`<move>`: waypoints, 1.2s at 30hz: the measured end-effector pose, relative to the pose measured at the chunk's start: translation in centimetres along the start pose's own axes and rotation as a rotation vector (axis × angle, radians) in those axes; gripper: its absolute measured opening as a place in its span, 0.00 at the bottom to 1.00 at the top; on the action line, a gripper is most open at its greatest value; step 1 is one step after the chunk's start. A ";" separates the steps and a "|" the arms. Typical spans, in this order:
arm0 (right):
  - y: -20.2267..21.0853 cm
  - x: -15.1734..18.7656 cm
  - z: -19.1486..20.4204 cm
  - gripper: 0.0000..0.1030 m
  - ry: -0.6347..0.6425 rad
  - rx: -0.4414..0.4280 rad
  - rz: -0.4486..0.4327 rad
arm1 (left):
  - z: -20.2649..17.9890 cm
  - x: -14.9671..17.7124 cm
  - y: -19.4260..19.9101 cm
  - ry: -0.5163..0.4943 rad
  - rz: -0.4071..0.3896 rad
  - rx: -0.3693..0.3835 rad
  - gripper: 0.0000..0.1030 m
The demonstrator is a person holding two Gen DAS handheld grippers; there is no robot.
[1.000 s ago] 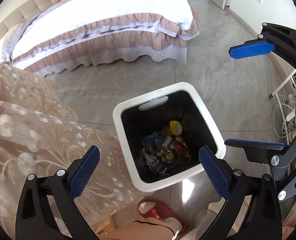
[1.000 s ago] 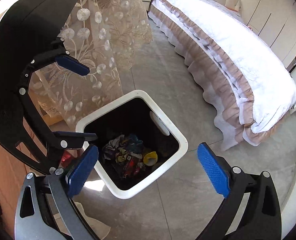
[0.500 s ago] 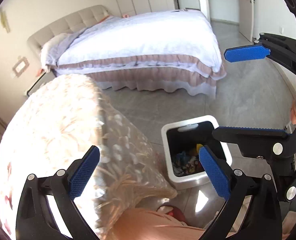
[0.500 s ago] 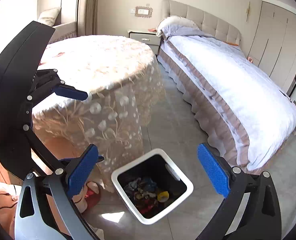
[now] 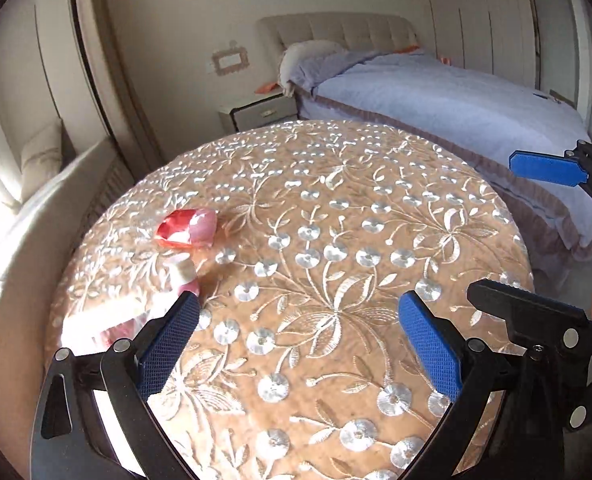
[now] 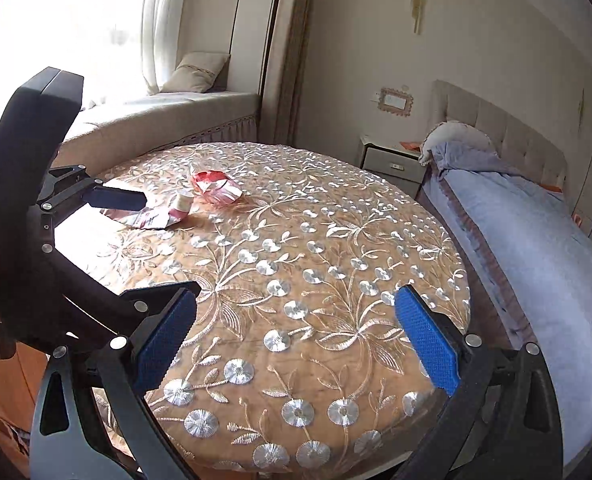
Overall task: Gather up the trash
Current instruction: 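Move both tools back to the table, then grasp the white-capped pink tube with the left tool while the right tool grasps the plastic bottle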
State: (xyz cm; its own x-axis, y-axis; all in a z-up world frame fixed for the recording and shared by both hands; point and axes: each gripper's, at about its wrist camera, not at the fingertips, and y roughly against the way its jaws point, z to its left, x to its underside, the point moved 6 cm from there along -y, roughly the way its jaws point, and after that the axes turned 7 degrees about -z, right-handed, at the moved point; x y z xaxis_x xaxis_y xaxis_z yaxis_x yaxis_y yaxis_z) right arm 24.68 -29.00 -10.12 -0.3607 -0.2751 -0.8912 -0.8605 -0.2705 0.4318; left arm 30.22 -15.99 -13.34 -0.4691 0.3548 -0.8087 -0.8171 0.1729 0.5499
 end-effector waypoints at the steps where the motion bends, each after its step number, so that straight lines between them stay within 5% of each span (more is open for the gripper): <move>1: -1.3 -0.8 0.9 0.96 0.008 -0.025 -0.011 | 1.2 0.2 -0.4 0.006 0.008 -0.022 0.95; 9: -7.7 -4.7 5.8 0.96 -0.009 -0.171 -0.015 | 7.6 2.5 -4.6 0.023 0.077 -0.096 0.95; 20: -17.3 -6.6 7.5 0.96 -0.110 -0.282 0.129 | 10.7 3.3 -9.5 0.108 0.150 -0.018 0.94; 26: -22.1 -7.0 8.0 0.96 -0.203 -0.364 0.230 | 11.5 3.5 -11.7 0.158 0.194 0.032 0.79; 32: -26.0 -7.4 10.0 0.67 -0.209 -0.395 0.278 | 11.2 3.5 -12.6 0.168 0.197 0.078 0.69; 35: -26.9 -7.6 10.3 0.31 -0.201 -0.380 0.254 | 10.8 3.1 -12.5 0.154 0.181 0.112 0.45; 36: -26.8 -7.7 10.3 0.19 -0.204 -0.380 0.247 | 10.6 3.1 -12.5 0.152 0.179 0.117 0.44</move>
State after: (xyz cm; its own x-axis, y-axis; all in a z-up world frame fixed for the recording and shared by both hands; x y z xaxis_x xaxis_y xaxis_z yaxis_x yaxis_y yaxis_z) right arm 46.82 -10.14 -16.31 -0.6329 -0.1972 -0.7487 -0.5620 -0.5481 0.6194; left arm 42.54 -7.35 -20.50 -0.6547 0.2491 -0.7137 -0.6765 0.2282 0.7002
